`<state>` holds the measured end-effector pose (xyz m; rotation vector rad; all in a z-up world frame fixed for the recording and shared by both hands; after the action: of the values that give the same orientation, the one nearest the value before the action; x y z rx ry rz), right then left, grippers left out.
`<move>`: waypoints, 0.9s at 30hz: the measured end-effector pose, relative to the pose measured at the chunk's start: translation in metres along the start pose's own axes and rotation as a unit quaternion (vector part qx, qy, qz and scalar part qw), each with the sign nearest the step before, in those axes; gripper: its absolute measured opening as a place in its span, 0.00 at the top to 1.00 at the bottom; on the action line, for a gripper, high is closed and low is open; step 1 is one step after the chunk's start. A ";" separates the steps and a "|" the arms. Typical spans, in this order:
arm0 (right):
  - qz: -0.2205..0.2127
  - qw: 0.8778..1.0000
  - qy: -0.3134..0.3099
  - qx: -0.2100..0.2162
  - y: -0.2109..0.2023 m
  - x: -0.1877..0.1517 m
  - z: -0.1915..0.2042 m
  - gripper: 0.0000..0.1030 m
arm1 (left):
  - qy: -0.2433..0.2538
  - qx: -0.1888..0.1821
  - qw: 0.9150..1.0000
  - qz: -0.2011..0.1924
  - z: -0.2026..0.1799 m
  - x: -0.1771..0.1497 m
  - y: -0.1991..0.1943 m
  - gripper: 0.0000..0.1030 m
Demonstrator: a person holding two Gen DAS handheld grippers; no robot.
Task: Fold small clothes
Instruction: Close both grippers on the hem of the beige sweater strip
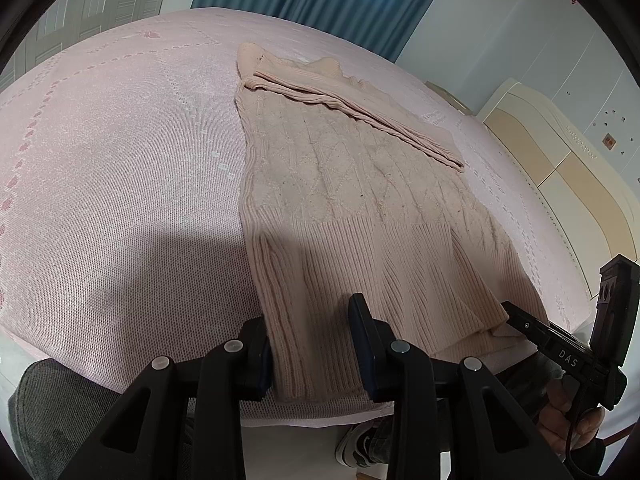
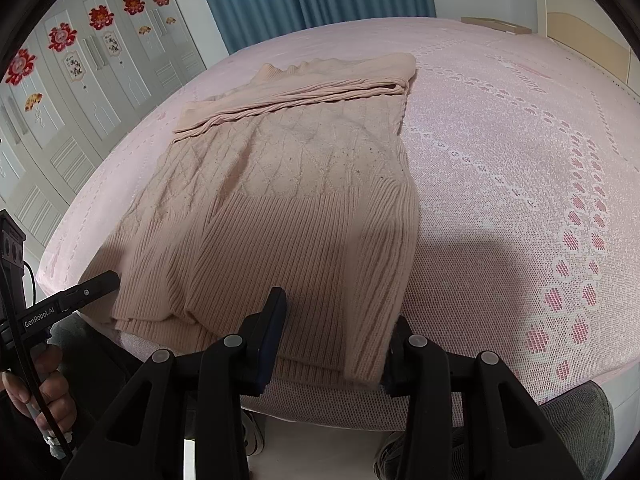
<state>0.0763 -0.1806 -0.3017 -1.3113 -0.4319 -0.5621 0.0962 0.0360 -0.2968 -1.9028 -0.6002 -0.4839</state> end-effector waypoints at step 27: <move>0.000 1.000 -0.001 -0.002 0.000 0.000 0.001 0.61 | 0.002 0.003 1.000 -0.002 -0.001 0.000 -0.002 0.70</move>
<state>0.0761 -0.1799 -0.3015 -1.3166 -0.4326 -0.5617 0.0946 0.0361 -0.2952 -1.8947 -0.6034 -0.4873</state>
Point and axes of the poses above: each gripper's, at about its wrist camera, not at the fingertips, and y roughly the way its jaws point, z to its left, x to its top, the point moved 4 cm from there along y, roughly the way its jaws point, and after that the axes turned 2 degrees about -z, right-handed, at the moved point
